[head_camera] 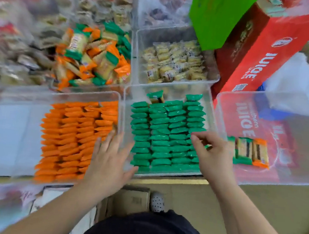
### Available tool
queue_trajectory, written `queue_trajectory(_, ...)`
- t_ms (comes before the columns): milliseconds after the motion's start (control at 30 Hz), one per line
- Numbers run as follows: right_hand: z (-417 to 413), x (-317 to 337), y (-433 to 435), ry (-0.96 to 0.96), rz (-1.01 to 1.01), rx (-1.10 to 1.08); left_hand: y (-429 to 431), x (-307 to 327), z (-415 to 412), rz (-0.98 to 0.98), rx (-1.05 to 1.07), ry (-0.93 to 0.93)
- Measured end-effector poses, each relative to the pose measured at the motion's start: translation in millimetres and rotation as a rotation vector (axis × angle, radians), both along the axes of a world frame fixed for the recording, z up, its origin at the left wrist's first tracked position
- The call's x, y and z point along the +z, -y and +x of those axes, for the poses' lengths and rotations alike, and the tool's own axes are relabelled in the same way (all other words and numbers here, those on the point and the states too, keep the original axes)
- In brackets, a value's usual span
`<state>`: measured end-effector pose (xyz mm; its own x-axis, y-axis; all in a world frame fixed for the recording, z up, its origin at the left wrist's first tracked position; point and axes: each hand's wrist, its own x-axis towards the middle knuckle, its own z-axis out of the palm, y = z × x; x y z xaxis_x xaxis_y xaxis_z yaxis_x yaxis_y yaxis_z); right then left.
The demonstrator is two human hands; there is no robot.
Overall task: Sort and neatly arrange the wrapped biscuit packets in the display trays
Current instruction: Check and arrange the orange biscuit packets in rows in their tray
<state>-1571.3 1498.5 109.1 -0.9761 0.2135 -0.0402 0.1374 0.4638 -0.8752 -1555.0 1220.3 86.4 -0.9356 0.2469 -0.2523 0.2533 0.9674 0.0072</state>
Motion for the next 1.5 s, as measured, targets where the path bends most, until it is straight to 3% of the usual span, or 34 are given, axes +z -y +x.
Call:
queue_trajectory(167, 3, -14, 72, 0.074, 0.177, 0.494, 95, -24, 52, 0.015, 0.365, -0.001)
queue_trajectory(267, -10, -16, 111, 0.052, 0.27, 0.656, 127, -41, 72, 0.069, 0.482, 0.018)
queue_trajectory(367, -26, -24, 152, -0.012, 0.424, 0.744, 132, -47, 74, 0.119, 0.499, -0.006)
queue_trajectory(500, -46, -31, 202, -0.099, 0.824, 0.823, 132, -49, 72, 0.166, 0.505, -0.018)
queue_trajectory(633, -63, -40, 235, 0.057, 1.205, 0.894, 136, -50, 73, 0.183, 0.484, -0.005)
queue_trajectory(767, -61, -52, 248, 0.136, 1.326, 0.817, 135, -49, 73, 0.176, 0.478, -0.008)
queue_trajectory(967, -59, -48, 240, 0.021, 1.255, 0.8, 136, -47, 72, 0.16, 0.463, 0.003)
queue_trajectory(1200, -46, 6, 204, -0.074, 1.037, 0.696, 136, -34, 71, 0.165, 0.471, 0.081)
queue_trajectory(1300, -31, 25, 178, -0.121, 0.828, 0.623, 136, -22, 70, 0.298, 0.538, 0.126)
queue_trajectory(1367, -18, 41, 160, -0.11, 0.585, 0.564, 132, -6, 73, 0.456, 0.61, 0.103)
queue_trajectory(1500, 21, 63, 135, 0.143, 0.069, 0.464, 106, 37, 85, 0.868, 0.758, 0.153)
